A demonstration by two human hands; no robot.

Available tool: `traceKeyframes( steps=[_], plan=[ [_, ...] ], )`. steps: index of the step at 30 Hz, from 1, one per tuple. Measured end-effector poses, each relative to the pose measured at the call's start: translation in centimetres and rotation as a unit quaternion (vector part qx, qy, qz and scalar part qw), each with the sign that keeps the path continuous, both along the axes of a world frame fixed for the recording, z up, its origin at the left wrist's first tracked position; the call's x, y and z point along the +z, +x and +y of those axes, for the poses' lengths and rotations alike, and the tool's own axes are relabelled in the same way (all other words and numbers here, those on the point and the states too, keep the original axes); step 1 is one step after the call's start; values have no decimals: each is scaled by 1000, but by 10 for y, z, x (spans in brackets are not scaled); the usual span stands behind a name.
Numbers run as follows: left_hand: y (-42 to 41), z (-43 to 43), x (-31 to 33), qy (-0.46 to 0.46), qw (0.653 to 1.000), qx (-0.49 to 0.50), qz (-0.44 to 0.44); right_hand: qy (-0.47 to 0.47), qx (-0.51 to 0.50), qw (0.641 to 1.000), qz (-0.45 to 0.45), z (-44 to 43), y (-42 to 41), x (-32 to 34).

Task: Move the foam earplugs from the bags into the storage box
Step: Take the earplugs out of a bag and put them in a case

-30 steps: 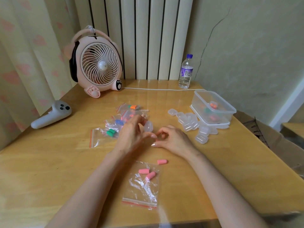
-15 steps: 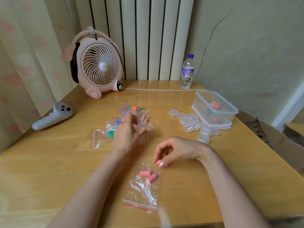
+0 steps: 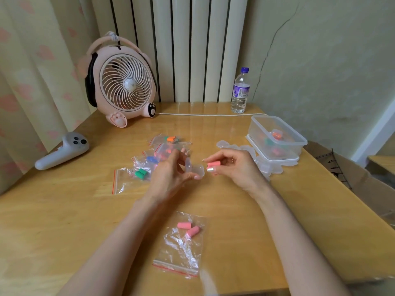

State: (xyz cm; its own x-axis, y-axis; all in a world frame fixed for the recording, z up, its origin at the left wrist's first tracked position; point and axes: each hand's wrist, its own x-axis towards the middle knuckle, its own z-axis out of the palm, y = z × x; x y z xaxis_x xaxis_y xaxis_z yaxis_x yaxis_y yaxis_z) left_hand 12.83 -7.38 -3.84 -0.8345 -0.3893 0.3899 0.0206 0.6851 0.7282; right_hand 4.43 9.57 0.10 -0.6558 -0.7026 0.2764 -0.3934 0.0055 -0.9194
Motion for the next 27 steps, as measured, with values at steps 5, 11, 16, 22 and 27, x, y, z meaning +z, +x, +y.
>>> traceKeyframes(
  steps=[5,11,16,22,27],
  plan=[
    [1,11,1,46,996,-81,8,46,-78,989,120,-14,6,-14],
    [1,11,-1,88,990,-104,28,99,-93,981,135,-15,3,-20],
    [2,14,-1,130,983,-124,27,55,-135,978,151,-15,-4,-20],
    [3,14,3,103,989,-94,47,83,-117,985,92,-16,-5,-23],
    [0,12,2,37,993,-85,74,49,-39,993,-98,-15,6,-14]
  ],
)
